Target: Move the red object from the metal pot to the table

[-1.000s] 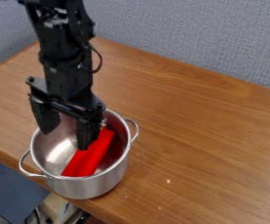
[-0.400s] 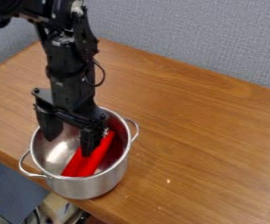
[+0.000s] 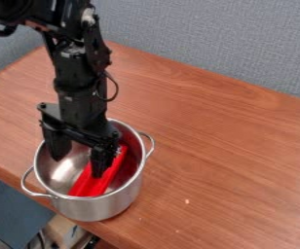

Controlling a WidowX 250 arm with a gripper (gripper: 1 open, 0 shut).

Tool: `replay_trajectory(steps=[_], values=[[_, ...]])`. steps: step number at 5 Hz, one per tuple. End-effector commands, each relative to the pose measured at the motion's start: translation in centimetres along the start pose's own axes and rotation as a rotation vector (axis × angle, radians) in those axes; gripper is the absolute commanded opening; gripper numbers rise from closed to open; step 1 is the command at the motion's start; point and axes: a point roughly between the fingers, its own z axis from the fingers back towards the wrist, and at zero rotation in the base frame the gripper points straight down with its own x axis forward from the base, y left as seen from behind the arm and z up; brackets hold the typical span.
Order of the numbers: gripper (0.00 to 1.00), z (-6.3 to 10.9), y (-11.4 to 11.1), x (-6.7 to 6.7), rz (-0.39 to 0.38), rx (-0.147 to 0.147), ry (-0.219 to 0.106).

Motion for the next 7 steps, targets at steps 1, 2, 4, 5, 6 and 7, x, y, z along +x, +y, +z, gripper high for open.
replay_trajectory(steps=[1, 2, 4, 5, 6, 7], values=[[1.0, -0.4, 0.4, 0.3, 0.009, 0.006, 0.003], [1.0, -0.9, 0.6, 0.5, 0.015, 0.007, 0.017], [0.0, -1.6, 0.9, 0.7, 0.025, 0.009, 0.034], [0.0, -1.3, 0.9, 0.8, 0.025, 0.013, 0.031], [0.0, -1.0, 0.9, 0.8, 0.023, 0.014, 0.028], [0.0, -0.6, 0.7, 1.0, 0.018, 0.015, 0.02]])
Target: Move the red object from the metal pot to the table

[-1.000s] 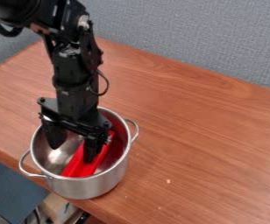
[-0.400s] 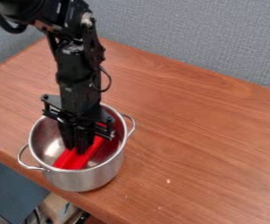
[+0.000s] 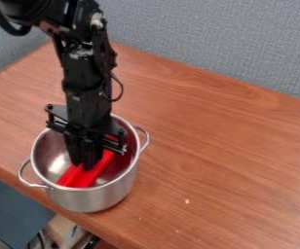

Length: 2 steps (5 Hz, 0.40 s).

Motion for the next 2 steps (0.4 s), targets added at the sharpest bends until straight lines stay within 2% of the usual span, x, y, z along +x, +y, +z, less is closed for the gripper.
replay_trajectory(steps=[1, 2], values=[[1.0, 0.28, 0.32, -0.01, 0.0, 0.015, -0.004], [1.0, 0.54, 0.3, -0.05, 0.003, 0.016, -0.003]])
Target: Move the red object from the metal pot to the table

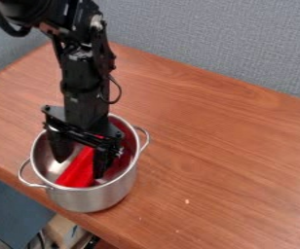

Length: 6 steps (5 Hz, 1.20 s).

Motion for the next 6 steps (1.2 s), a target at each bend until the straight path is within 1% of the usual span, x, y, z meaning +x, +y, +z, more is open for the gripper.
replay_trajectory(steps=[1, 3, 6], values=[[1.0, 0.9, 0.2, 0.3, 0.0, 0.009, -0.032], [1.0, 1.9, 0.2, 0.4, 0.007, 0.007, -0.057], [1.0, 2.9, 0.3, 0.5, 0.019, 0.001, -0.083]])
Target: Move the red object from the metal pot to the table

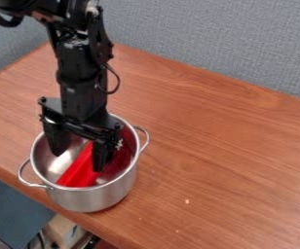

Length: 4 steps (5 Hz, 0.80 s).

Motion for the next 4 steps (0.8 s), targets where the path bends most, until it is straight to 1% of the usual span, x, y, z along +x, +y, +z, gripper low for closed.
replay_trajectory(steps=[1, 2, 4], values=[[1.0, 1.9, 0.4, 0.8, 0.019, 0.004, -0.074], [1.0, 2.1, 0.4, 0.9, 0.023, 0.004, -0.079], [1.0, 3.2, 0.3, 0.8, 0.035, 0.001, -0.106]])
